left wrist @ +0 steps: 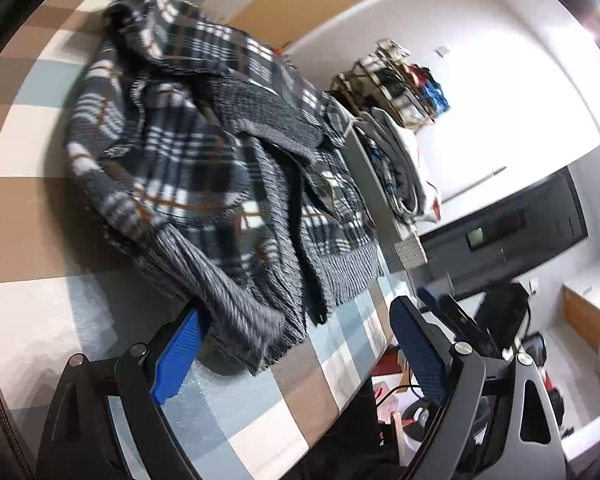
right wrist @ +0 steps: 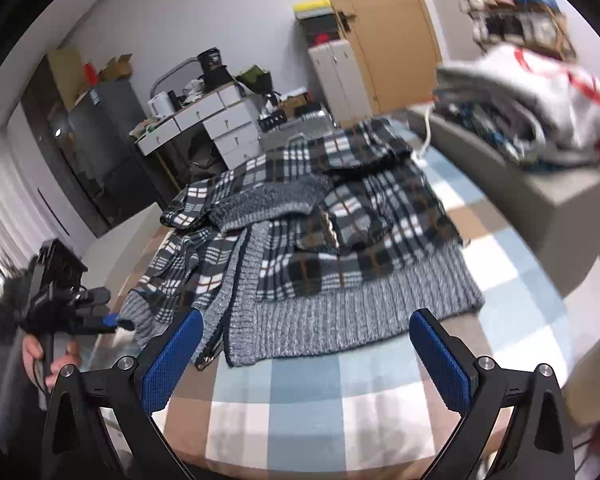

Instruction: Fold large clothes

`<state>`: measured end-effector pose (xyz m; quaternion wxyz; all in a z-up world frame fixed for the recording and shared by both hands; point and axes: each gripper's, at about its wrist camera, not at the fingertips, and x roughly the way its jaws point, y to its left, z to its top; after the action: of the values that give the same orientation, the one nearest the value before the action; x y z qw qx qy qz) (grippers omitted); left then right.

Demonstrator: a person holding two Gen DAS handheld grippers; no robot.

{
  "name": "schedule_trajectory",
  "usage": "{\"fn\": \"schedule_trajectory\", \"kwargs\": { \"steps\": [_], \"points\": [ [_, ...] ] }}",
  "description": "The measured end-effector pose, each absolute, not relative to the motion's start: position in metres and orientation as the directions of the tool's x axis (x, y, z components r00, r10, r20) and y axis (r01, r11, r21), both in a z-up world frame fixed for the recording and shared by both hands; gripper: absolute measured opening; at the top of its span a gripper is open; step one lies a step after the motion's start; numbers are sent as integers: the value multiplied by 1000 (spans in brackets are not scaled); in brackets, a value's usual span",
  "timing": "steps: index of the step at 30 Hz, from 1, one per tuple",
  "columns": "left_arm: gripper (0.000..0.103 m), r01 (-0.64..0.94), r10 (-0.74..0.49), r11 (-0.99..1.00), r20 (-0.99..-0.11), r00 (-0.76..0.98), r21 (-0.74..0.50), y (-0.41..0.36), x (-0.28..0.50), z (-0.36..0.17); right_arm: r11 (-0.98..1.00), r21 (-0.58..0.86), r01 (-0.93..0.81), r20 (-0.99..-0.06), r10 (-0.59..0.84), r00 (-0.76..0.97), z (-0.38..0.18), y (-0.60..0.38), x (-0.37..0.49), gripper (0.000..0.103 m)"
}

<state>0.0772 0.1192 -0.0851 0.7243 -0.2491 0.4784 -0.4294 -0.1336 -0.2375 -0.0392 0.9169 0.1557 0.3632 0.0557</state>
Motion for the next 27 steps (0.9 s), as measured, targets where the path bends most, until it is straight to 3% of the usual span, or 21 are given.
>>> {"fn": "schedule_trajectory", "kwargs": {
  "steps": [6, 15, 16, 18, 20, 27],
  "points": [
    [87, 300, -738, 674, -636, 226, -675, 122, 86, -104, 942, 333, 37, -678, 212, 703, -49, -246, -133, 103],
    [85, 302, -720, 694, -648, 250, -654, 123, 85, -109, 945, 311, 100, -698, 156, 699, -45, -288, -112, 103],
    [79, 297, -718, 696, -651, 249, -654, 121, 87, -109, 947, 305, 100, -702, 153, 695, -44, -296, -105, 103],
    [30, 291, -705, 708, -668, 238, -643, 118, 90, -113, 948, 299, 105, -718, 152, 679, -45, -316, -88, 103],
    [12, 276, -691, 722, -682, 239, -635, 122, 93, -119, 939, 328, 98, -743, 193, 641, -51, -333, -71, 103],
    [6, 240, -750, 660, -613, 247, -711, 141, 90, -122, 840, 532, 102, -762, 423, 490, -91, -374, -25, 103]
  ]
}}
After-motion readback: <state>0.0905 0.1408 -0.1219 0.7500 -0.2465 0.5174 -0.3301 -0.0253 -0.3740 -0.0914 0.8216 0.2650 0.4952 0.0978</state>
